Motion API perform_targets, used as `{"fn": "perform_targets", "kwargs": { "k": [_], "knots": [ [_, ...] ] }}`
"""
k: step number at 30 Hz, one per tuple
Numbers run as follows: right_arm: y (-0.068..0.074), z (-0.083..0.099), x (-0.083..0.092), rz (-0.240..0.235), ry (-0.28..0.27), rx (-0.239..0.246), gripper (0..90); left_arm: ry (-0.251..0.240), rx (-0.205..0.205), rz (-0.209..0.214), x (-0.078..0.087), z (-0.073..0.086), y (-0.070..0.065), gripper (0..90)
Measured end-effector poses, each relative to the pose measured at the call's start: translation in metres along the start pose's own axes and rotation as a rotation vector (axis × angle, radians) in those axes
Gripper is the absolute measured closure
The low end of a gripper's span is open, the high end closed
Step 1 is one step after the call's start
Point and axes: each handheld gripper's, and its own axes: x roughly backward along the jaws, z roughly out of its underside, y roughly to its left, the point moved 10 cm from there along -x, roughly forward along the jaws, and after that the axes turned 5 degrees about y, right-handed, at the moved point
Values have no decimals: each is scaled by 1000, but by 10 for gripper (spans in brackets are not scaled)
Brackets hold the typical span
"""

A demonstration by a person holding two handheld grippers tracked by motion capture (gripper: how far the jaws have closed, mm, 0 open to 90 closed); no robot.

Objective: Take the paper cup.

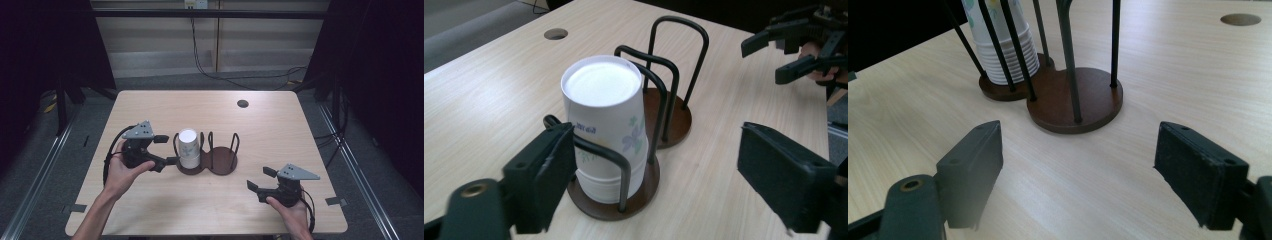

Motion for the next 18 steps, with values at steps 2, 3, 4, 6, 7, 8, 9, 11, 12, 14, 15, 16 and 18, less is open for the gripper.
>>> {"fn": "perform_targets", "kwargs": {
  "k": [2,3,4,6,7,8,9,11,12,14,15,16,18],
  "knots": [
    [0,0,0,-2,-4,-1,188,12,3,-4,-2,-3,2,174],
    [0,0,0,-6,-1,1,188,13,2,1,-2,-5,2,178],
    [0,0,0,-4,-1,0,188,17,1,1,-3,-7,3,179],
    [-1,0,1,-5,-1,-1,188,23,-9,-7,-3,-13,7,179],
    [-1,0,1,-5,-1,-1,188,23,-9,-7,-3,-13,7,180],
    [-1,0,1,-5,-1,-1,188,22,-5,-8,-2,-15,9,180],
    [0,0,1,-6,0,1,188,12,7,1,-2,-18,10,164],
    [0,1,0,-8,2,1,185,29,4,-9,-3,-19,13,161],
    [1,1,0,-13,7,-2,180,35,7,-6,-4,-19,13,162],
    [2,2,0,-20,9,0,178,35,7,-2,-4,-20,13,162],
    [2,2,-1,-21,9,2,178,32,8,-1,-6,-21,13,163],
    [2,2,-1,-21,9,2,178,45,4,-1,-7,-21,14,163],
    [2,2,-2,-25,13,6,177,57,12,5,-11,-23,15,174]
  ]
}}
